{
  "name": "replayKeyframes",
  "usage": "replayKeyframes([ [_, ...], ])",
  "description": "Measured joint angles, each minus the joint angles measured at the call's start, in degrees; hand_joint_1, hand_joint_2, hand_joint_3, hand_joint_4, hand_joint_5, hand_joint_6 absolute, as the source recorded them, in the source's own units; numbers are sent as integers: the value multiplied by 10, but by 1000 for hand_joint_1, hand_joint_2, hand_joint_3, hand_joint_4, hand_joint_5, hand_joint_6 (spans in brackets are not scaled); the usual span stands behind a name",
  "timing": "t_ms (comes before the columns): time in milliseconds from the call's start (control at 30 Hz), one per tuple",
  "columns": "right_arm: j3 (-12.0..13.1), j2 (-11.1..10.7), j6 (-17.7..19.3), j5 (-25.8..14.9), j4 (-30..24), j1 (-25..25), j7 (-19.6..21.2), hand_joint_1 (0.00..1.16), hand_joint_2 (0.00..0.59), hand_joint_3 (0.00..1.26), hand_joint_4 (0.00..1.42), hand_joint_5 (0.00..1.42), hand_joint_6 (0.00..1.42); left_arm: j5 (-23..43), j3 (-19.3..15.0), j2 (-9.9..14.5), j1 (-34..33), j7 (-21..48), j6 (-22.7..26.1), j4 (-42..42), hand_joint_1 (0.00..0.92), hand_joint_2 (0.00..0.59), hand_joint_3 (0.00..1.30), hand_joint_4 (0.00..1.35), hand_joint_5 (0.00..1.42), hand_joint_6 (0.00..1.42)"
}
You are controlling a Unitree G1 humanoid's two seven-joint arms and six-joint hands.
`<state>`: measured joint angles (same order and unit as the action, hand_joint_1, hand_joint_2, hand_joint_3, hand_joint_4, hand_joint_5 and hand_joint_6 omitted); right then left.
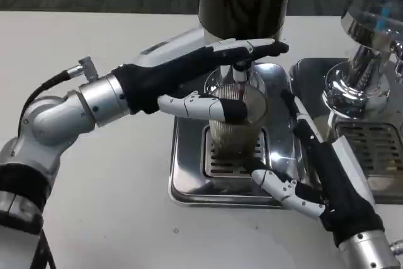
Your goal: Grasp the cup under the faucet to collect the drink, then remove the cup.
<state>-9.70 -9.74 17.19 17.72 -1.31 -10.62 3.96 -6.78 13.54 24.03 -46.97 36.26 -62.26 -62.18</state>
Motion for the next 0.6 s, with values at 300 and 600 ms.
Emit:
replayKeyframes([
  [300, 4, 1, 0, -13, 40, 34, -19, 573, 222, 15, 0, 0, 48, 0, 0, 0, 0, -1, 0, 0, 0, 58, 128, 36, 64, 22],
  [600, 6, 4, 1, -31, 90, 70, -29, 565, 233, 15, 0, 0, 47, 0, -1, 3, 0, -1, 0, 2, 0, 57, 128, 36, 58, 22],
])
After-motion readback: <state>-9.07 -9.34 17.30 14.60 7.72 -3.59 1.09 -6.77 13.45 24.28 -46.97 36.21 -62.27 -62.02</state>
